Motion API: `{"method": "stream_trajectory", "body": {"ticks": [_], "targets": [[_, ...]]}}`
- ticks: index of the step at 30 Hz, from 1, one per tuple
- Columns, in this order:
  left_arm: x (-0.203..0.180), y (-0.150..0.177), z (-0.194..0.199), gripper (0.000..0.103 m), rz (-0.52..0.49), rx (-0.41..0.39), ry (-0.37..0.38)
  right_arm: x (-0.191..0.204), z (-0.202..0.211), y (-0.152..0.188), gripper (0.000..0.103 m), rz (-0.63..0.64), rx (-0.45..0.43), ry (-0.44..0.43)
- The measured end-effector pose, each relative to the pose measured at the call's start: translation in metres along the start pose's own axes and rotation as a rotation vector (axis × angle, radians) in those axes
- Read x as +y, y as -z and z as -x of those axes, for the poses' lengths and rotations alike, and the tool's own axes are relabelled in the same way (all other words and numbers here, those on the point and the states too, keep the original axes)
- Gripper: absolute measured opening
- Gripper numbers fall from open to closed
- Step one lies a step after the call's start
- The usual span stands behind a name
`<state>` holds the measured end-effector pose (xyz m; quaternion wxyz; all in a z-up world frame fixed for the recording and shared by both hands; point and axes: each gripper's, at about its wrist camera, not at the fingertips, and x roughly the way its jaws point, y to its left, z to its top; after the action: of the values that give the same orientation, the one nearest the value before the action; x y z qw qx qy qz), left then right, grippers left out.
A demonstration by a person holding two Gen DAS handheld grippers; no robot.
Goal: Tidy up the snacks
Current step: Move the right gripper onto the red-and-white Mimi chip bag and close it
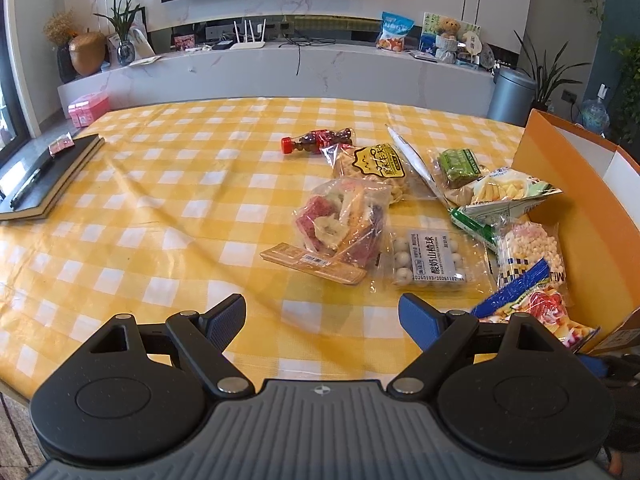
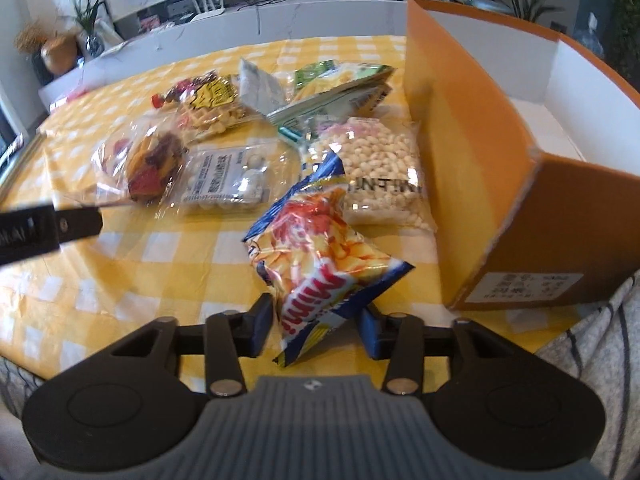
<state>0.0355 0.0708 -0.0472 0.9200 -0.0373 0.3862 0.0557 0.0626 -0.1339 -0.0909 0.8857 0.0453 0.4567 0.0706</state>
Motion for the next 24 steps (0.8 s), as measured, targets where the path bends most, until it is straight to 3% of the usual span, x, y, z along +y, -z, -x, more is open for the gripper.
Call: {"method": "stream_trajectory", "body": {"ticks": [5,10,13,17,21,24], "targets": [[0.002,0.0,0.0,0.101,0.008,0.0,0.002,-0.006,0.001,-0.003,0.061,-0.04,-0.049,-0.055],[0.005,0.002,-0.001,0.101,0.011,0.008,0.017,0.002,-0.003,-0.009,0.063,-0.013,-0.069,-0.055],[0.004,0.002,0.001,0.101,0.004,0.0,0.004,0.014,-0.01,-0.01,0.082,0.067,-0.038,-0.035],[0.002,0.002,0.001,0.101,-0.002,-0.003,-0.006,0.031,-0.014,-0.011,0.097,0.155,-0.058,-0.003],[0.005,0.001,0.0,0.1,0.051,0.007,-0.004,0.03,-0.03,-0.025,0.1,0.04,-0.02,0.002],[0.008,-0.001,0.0,0.1,0.06,0.023,0.013,0.032,-0.039,-0.024,0.1,-0.024,-0.053,0.054]]}}
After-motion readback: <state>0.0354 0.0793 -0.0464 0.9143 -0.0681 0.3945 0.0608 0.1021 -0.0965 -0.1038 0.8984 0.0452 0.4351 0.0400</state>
